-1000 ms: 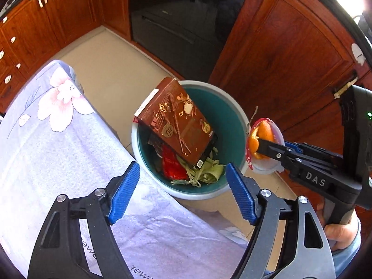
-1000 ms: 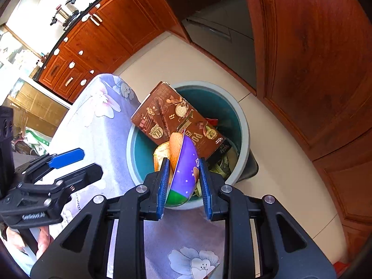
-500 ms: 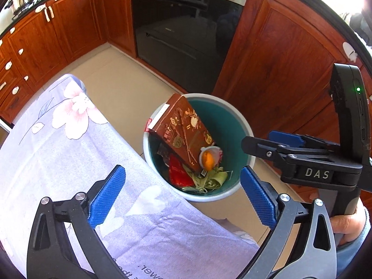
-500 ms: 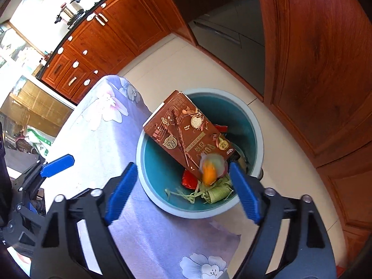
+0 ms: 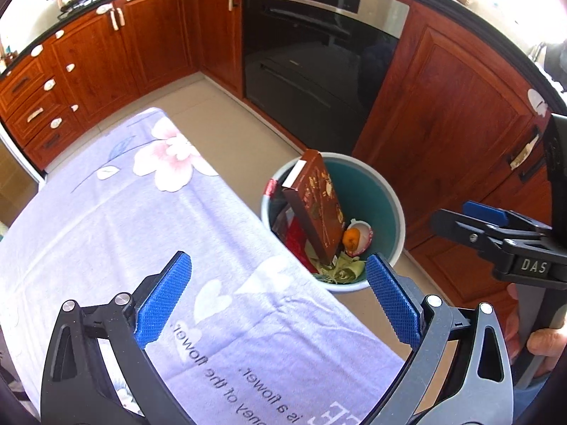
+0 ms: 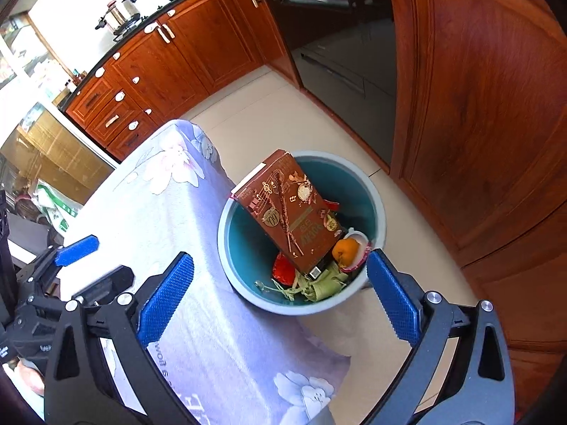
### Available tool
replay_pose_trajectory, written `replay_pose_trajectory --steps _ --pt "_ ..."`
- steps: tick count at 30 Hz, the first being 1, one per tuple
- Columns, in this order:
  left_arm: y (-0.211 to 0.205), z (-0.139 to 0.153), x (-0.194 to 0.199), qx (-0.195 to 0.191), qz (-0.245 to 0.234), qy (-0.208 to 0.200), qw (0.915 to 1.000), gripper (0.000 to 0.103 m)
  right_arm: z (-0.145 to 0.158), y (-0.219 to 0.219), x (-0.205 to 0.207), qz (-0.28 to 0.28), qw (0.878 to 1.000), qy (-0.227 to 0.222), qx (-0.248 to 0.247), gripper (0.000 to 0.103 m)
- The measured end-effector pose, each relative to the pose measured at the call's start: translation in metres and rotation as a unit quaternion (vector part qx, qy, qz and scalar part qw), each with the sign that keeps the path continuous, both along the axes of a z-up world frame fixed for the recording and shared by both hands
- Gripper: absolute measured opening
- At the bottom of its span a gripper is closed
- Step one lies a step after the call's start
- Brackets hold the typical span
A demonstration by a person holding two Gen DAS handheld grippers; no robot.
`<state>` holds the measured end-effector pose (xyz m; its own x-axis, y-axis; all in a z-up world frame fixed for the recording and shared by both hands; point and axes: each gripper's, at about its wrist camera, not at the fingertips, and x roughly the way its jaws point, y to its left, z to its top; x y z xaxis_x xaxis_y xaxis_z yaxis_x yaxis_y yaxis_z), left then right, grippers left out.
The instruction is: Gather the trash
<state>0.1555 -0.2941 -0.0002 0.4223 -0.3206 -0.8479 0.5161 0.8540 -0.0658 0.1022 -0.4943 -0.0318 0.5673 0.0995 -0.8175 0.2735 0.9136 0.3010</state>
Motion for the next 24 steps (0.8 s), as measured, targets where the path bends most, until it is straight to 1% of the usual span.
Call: replay_pose_trajectory --steps 7,11,14,16,24 --pt "0.032 0.011 -0.019 -0.007 0.037 -0.004 0.9993 0.099 0.027 0.021 -0.026 0.016 0.999 0.0 -0.041 0.096" --pt "0.047 0.014 -0.031 -0.013 0.051 -0.007 0.9986 0.099 0.039 0.043 -0.04 0.027 0.996 -0.001 -0.088 0.096" --pt "0.055 0.014 -0.04 -0.012 0.056 -0.009 0.9983 0.099 0.044 0.06 -0.051 0.036 0.991 0.002 -0.132 0.096" --pt "0.061 0.013 -0.046 -0.014 0.058 -0.009 0.9982 0.099 0.045 0.07 -0.059 0.04 0.988 0.005 -0.149 0.096" --pt "0.07 0.009 -0.064 -0.017 0.055 -0.01 0.9983 0.099 0.03 0.089 -0.08 0.047 0.987 0.02 -0.152 0.096"
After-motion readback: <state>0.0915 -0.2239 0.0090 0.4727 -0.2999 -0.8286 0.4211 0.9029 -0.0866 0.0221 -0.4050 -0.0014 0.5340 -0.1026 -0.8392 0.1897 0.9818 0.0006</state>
